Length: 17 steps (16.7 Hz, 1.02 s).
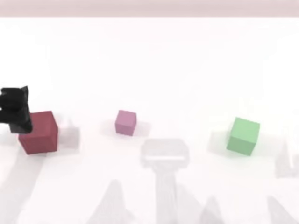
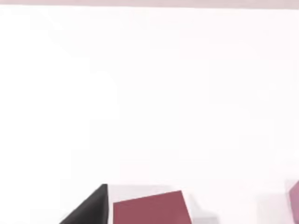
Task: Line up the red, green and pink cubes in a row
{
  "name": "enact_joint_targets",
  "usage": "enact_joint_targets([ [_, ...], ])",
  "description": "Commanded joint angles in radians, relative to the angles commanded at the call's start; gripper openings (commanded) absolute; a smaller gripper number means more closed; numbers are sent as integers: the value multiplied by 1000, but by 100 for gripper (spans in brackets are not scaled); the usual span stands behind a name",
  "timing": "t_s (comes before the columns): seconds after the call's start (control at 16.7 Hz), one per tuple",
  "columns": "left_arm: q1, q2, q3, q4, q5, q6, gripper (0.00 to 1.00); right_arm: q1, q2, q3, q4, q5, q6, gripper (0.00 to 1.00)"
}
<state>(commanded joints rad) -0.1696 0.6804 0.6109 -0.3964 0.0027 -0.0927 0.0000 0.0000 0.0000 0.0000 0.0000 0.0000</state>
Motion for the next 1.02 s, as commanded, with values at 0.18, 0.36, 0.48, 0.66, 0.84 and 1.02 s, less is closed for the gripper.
enact_joint_targets([
  [0.18,-74,347,272,-179,2,-41,100,0,0,0,0,0,0,100],
  [0.36,-148,684,535,-360,4,-83,100,0,0,0,0,0,0,100],
  [0.48,-193,884,696,-473,5,-108,100,0,0,0,0,0,0,100],
  [0.66,-255,1142,918,-622,6,-142,100,0,0,0,0,0,0,100],
  [0.84,-305,1355,1106,-738,5,-169,100,0,0,0,0,0,0,100],
  [1.02,-338,1499,1236,-813,2,-187,100,0,0,0,0,0,0,100],
])
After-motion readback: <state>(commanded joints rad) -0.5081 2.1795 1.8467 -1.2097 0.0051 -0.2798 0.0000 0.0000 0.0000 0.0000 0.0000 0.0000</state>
